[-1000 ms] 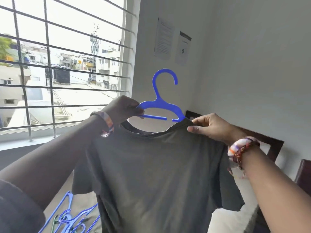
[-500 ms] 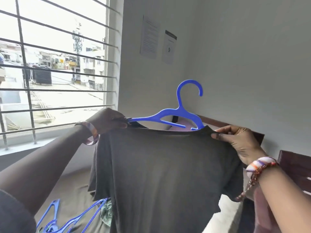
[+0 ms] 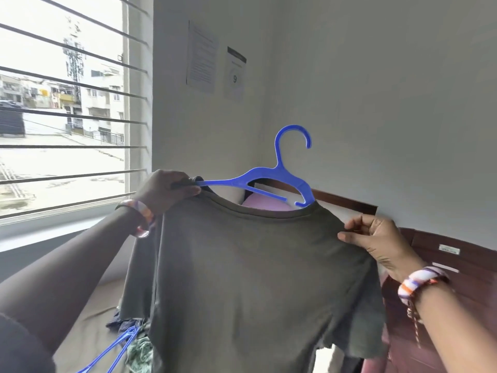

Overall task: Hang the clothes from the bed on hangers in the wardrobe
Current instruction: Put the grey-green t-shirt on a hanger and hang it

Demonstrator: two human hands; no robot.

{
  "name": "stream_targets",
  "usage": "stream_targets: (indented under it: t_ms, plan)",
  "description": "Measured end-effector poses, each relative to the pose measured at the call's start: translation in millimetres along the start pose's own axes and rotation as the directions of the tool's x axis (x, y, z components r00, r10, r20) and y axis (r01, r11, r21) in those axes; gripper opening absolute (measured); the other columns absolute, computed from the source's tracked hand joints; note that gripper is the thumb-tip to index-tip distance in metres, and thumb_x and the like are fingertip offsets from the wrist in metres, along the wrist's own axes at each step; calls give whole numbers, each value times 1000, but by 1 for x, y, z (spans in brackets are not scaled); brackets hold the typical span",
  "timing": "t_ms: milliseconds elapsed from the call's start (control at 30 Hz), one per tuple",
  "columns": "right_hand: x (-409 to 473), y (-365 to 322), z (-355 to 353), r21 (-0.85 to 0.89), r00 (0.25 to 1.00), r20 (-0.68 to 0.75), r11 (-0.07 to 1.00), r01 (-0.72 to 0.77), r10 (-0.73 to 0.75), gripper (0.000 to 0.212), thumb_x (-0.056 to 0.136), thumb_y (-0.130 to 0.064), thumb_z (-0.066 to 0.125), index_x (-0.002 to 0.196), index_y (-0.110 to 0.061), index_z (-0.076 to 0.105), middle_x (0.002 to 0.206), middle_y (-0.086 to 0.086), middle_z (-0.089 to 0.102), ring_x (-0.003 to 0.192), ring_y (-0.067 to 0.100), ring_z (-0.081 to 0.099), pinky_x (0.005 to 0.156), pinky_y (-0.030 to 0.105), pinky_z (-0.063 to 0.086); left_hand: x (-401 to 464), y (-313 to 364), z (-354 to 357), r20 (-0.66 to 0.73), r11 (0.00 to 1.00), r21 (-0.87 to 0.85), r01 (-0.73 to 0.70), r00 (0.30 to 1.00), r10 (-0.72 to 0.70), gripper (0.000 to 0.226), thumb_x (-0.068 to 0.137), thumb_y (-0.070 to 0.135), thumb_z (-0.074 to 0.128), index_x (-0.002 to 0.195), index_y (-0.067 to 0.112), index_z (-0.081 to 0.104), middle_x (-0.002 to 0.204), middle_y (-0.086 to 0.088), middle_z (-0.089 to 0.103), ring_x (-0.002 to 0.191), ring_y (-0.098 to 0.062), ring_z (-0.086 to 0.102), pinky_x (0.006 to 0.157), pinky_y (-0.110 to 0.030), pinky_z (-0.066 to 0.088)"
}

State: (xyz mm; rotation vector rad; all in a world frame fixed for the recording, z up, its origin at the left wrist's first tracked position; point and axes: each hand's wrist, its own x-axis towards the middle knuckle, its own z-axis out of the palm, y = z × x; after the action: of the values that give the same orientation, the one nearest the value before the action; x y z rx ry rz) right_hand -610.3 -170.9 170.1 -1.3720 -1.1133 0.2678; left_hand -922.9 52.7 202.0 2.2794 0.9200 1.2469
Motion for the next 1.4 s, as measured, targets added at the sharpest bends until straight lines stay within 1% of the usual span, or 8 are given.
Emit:
stream_targets:
  t_ms: [233, 400, 500, 733, 900, 1133, 1267, 1400]
  plan:
    - [11, -11, -5, 49, 994, -93, 997, 65, -61, 85, 3, -48, 89, 70, -9, 54, 58, -6, 66, 55, -3, 60, 61, 7, 49, 11, 4, -14, 279, 962, 269, -46, 960, -32, 24, 74, 34, 77, 62, 32, 55, 61, 4, 51, 62, -19, 48, 56, -26, 34]
    - [24, -32, -7, 93, 989, -76, 987, 133, -126, 66, 1, -56, 88, 50, -20, 62, 62, -6, 69, 61, -1, 64, 64, 10, 52, 21, 50, -24, 495, 997, 20, -77, 867, 57, 25, 63, 37, 81, 79, 44, 64, 79, 24, 69, 76, 7, 63, 70, -7, 46]
    - [26, -44, -22, 59, 987, -59, 987, 150, -147, 59, 4, -54, 89, 47, -23, 63, 63, -5, 71, 60, -1, 64, 61, 10, 51, 27, 75, -2, 571, 994, 12, -105, 817, 79, 9, 81, 32, 67, 75, 26, 69, 78, 2, 72, 71, -13, 64, 73, -23, 48]
    - [11, -73, -89, -679, 944, -257, 734, -25, -205, 22, 66, -14, 84, 72, -15, 63, 65, -11, 53, 68, 10, 50, 55, 5, 34, 6, 149, 71, 714, 690, -506, 518, 701, -2, 32, 96, 10, 44, 70, 2, 61, 49, -6, 57, 40, -14, 57, 45, -22, 53]
    - [-46, -108, -123, -684, 982, -187, 722, -107, -31, 15, 76, -22, 76, 80, -10, 68, 70, 1, 64, 68, 10, 55, 65, 18, 44, -25, 237, 133, 810, 413, -510, 755, 583, -67, 34, 99, 15, 41, 68, 2, 48, 58, -9, 49, 33, -16, 53, 40, -21, 49]
    - [-176, -155, -208, -493, 925, -143, 785, -375, 352, 95, 62, -79, 53, 107, 5, 64, 102, 12, 67, 90, 16, 57, 79, 32, 51, -111, 400, 212, 877, 287, -476, 831, 473, 83, 28, 93, 22, 55, 72, 9, 41, 44, 0, 44, 37, -11, 51, 73, -44, 46]
    - [-269, -167, -291, -552, 902, -312, 716, -428, 299, 52, 84, -35, 67, 103, 13, 59, 88, 6, 54, 85, 15, 45, 78, 31, 34, -185, 492, 236, 888, 267, -456, 849, 417, 194, 17, 92, 18, 57, 85, 11, 43, 66, -1, 42, 54, -9, 49, 29, -21, 40]
    - [-380, -186, -362, -526, 827, -528, 691, -495, 190, 10, 88, 1, 59, 95, 1, 66, 94, 6, 66, 81, 3, 52, 73, 18, 40, -263, 579, 245, 892, 441, -425, 791, 283, 352, 26, 94, 23, 54, 74, 11, 44, 60, -1, 46, 53, -10, 50, 53, -42, 48]
